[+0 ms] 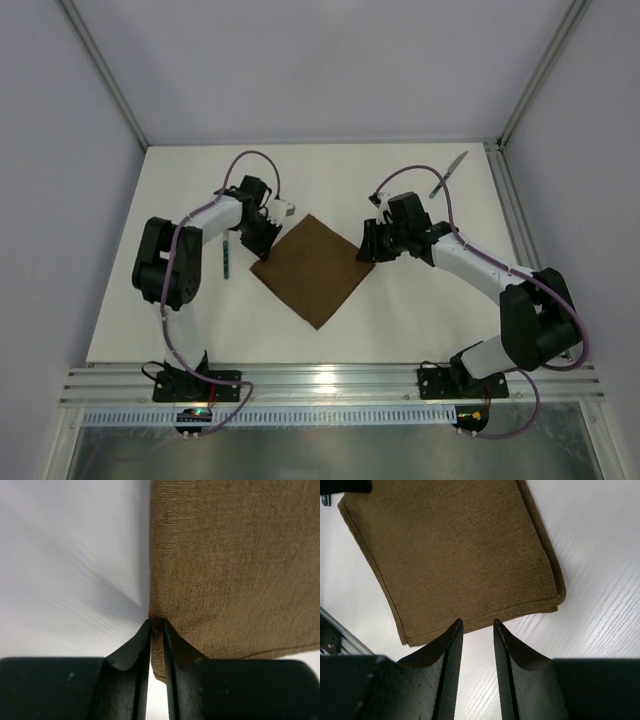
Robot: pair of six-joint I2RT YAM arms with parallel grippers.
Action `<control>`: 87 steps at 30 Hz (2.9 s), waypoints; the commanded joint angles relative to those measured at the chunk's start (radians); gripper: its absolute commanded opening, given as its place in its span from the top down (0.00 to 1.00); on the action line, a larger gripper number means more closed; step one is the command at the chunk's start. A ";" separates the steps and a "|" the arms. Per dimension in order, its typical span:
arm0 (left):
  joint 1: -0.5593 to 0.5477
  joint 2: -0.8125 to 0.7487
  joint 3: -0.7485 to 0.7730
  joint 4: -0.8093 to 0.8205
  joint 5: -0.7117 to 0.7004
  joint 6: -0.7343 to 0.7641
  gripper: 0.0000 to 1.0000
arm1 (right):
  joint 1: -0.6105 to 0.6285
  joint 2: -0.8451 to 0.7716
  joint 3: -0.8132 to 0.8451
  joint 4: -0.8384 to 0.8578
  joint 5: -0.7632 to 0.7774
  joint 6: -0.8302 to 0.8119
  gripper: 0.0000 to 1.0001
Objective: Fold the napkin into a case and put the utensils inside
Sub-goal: Turn over the upper triangle folded napkin at the center of the board, then smooth out the upper triangle-folded napkin at the center of the board, then fold the upper triangle-folded napkin at the center of the board.
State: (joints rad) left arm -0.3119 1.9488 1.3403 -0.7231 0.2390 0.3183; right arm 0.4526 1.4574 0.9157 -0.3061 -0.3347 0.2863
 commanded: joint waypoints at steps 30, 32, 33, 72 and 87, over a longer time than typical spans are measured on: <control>-0.265 -0.706 -0.524 -0.181 0.014 1.063 0.43 | 0.120 -0.084 -0.061 0.149 -0.164 0.053 0.58; -0.265 -0.692 -0.567 -0.158 0.037 1.119 0.39 | 0.120 -0.080 -0.051 0.124 -0.126 0.115 0.58; -0.265 -0.702 -0.590 -0.121 0.080 1.165 0.37 | 0.123 -0.065 -0.049 0.081 -0.112 0.141 0.62; -0.263 -0.613 -0.672 -0.051 0.091 1.052 1.00 | 0.093 -0.079 -0.017 0.090 0.108 -0.036 0.69; -0.184 -0.482 -0.411 -0.299 0.310 0.892 1.00 | 0.831 -0.580 -0.282 0.196 0.623 -0.631 0.46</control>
State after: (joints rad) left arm -0.5175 1.4605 0.8909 -0.9524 0.4873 1.2335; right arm 1.1873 0.8673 0.6689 -0.1383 0.1299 -0.1905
